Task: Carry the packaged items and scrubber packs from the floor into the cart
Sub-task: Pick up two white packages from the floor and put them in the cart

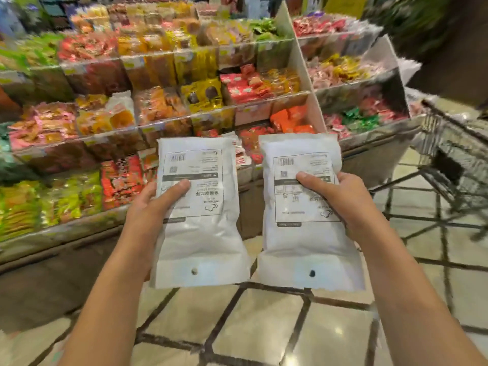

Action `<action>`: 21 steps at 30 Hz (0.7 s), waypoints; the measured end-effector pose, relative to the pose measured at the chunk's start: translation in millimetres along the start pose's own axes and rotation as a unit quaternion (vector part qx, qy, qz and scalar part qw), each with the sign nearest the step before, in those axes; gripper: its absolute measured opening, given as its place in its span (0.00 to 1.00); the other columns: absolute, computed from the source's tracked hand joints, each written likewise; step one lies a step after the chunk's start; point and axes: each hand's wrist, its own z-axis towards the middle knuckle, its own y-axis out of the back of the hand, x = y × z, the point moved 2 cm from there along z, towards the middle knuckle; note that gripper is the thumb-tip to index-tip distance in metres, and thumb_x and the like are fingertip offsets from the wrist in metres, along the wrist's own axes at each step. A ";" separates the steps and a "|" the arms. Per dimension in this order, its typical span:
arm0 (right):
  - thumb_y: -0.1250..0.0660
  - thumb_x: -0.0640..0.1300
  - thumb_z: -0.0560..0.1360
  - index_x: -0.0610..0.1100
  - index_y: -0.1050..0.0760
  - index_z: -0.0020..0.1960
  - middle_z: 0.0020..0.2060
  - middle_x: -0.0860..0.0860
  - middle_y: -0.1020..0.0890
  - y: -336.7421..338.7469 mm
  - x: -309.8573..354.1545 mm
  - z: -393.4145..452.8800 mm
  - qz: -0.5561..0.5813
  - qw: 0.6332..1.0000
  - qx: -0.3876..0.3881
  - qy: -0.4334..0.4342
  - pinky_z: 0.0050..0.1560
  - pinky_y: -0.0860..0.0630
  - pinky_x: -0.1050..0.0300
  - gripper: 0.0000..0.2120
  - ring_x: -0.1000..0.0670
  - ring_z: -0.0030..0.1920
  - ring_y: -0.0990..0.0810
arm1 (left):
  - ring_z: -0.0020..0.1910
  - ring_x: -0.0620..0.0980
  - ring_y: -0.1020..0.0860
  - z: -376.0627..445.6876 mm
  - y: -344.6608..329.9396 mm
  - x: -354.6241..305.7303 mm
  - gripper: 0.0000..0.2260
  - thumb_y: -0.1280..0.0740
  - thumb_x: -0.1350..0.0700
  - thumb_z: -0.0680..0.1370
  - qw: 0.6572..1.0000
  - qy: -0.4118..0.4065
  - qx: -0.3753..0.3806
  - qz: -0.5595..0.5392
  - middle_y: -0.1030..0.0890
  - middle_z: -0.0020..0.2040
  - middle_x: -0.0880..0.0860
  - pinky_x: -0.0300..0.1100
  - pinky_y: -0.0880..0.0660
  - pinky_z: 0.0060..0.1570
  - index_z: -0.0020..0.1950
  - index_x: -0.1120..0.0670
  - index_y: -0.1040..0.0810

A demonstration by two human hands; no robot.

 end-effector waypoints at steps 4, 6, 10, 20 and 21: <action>0.21 0.42 0.73 0.43 0.15 0.51 0.43 0.48 0.10 111.0 8.3 11.2 0.009 0.997 -0.071 0.008 0.36 0.16 0.61 0.07 0.50 0.42 0.10 | 0.52 0.59 0.12 10.6 -114.2 17.5 0.22 0.22 0.49 0.71 0.998 0.017 0.067 0.006 0.11 0.55 0.56 0.56 0.19 0.58 0.65 0.50 0.16; 0.21 0.41 0.73 0.43 0.15 0.50 0.41 0.49 0.10 161.3 11.5 13.3 0.014 0.994 -0.104 0.009 0.34 0.18 0.62 0.07 0.51 0.39 0.11 | 0.51 0.58 0.12 16.0 -168.5 27.7 0.18 0.23 0.52 0.75 0.995 0.023 0.096 0.007 0.11 0.54 0.56 0.54 0.18 0.56 0.65 0.50 0.16; 0.21 0.41 0.73 0.42 0.16 0.53 0.38 0.50 0.11 253.3 15.0 17.8 0.039 0.984 -0.172 0.010 0.32 0.18 0.62 0.09 0.52 0.37 0.11 | 0.51 0.60 0.12 28.2 -274.4 46.2 0.16 0.24 0.53 0.77 0.986 0.031 0.162 0.023 0.11 0.53 0.57 0.56 0.17 0.54 0.64 0.52 0.16; 0.22 0.41 0.75 0.40 0.16 0.57 0.42 0.46 0.11 443.5 15.8 72.6 0.060 0.946 -0.320 0.008 0.27 0.23 0.66 0.13 0.57 0.30 0.14 | 0.56 0.63 0.14 82.7 -539.6 87.1 0.14 0.26 0.55 0.78 0.942 0.032 0.330 0.046 0.12 0.56 0.59 0.63 0.20 0.61 0.64 0.53 0.15; 0.22 0.41 0.75 0.40 0.16 0.58 0.43 0.46 0.11 461.7 17.6 82.2 0.064 0.941 -0.332 0.006 0.28 0.22 0.66 0.13 0.56 0.31 0.14 | 0.55 0.63 0.13 88.6 -567.0 89.9 0.14 0.26 0.54 0.78 0.939 0.035 0.340 0.048 0.12 0.56 0.58 0.63 0.20 0.60 0.63 0.53 0.15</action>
